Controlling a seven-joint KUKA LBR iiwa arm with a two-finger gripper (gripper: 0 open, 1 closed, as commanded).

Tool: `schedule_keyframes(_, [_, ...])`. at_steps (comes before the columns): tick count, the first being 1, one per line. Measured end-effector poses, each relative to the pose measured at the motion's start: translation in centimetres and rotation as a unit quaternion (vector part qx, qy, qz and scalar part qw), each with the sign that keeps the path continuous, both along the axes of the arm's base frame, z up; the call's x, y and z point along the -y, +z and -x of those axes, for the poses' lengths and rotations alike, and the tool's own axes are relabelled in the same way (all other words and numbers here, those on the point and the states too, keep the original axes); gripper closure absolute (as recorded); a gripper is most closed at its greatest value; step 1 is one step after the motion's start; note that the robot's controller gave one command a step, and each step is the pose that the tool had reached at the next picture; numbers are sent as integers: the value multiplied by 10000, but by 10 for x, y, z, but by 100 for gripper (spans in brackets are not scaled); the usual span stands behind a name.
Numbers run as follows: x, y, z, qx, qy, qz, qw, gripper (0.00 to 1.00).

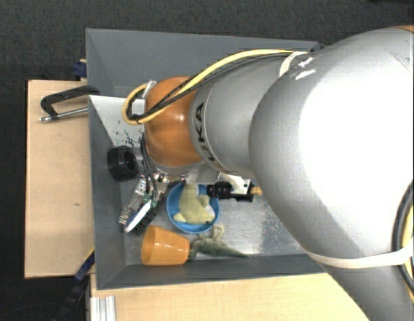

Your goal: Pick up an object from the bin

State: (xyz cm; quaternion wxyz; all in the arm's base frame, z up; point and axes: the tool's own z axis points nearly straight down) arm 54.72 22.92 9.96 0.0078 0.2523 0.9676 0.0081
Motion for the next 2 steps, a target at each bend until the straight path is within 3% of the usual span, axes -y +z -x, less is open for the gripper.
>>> schedule_keyframes(1, [10, -29, -47, -61, -151, 27, 9999, 100])
schedule_keyframes(2, [12, -28, -49, -83, -290, 31, 9995, 100])
